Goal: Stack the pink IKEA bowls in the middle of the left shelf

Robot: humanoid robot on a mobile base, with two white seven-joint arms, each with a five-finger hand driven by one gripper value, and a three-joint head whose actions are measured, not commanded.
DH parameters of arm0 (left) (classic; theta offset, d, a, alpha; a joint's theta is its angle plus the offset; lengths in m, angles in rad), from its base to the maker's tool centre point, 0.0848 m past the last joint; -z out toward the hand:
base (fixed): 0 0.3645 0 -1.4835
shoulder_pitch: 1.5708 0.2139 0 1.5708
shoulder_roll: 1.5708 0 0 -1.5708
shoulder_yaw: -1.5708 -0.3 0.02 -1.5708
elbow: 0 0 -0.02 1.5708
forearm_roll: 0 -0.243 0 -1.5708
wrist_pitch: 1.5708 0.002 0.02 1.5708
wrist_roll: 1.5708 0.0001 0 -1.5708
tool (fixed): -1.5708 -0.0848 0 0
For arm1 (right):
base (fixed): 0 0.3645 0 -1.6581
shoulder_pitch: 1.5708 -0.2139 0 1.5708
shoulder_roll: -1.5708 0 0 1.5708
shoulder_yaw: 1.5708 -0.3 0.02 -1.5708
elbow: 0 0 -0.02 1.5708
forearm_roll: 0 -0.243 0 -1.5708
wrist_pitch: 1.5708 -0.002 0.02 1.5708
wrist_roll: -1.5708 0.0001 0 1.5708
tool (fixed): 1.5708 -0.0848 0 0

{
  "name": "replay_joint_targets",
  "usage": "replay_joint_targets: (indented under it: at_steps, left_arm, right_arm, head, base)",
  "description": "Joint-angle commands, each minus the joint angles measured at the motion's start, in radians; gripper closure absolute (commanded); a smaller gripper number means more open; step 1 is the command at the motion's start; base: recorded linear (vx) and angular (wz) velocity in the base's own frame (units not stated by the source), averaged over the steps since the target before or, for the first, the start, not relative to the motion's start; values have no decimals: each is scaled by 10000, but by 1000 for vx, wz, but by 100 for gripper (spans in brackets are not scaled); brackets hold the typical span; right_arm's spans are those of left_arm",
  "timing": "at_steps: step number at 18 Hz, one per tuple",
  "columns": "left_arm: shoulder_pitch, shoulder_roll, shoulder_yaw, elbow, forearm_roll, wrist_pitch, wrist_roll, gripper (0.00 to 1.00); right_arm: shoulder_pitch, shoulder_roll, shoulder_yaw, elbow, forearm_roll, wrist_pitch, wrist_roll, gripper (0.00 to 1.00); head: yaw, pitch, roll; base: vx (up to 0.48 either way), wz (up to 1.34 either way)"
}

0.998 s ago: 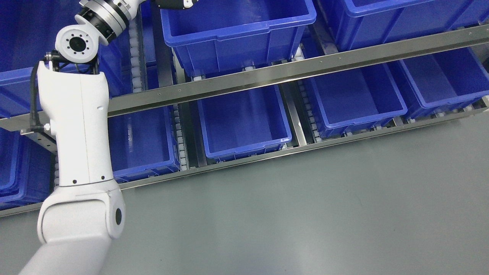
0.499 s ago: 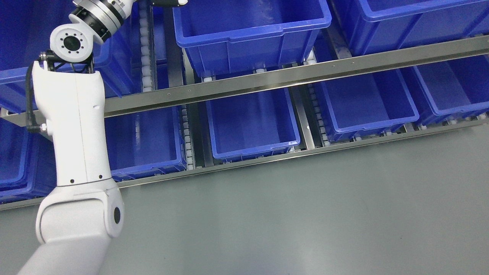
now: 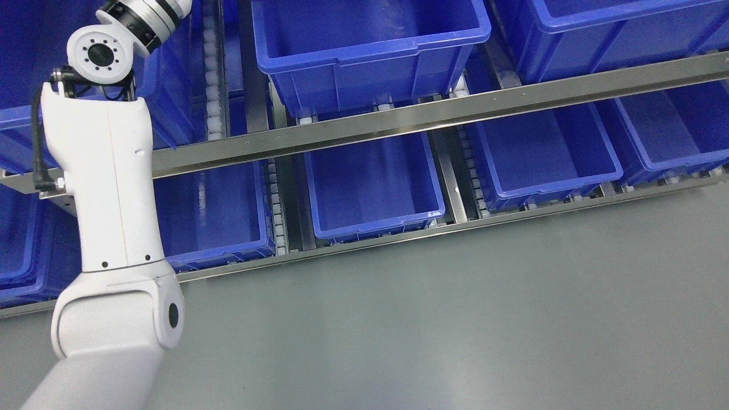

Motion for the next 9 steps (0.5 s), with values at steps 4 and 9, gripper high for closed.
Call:
replay_joint_targets:
  at_steps: [4, 9]
  left_arm:
    - [51, -17, 9, 24, -3, -12, -5, 98]
    - [-148, -48, 10, 24, -3, 18, -5, 98]
  right_arm:
    - [-1, -174, 0, 0, 0, -3, 20, 0]
    - [-1, -174, 0, 0, 0, -3, 5, 0]
  head:
    - [0, 0, 0]
    - [0, 0, 0]
  base:
    - [34, -39]
    - [67, 74]
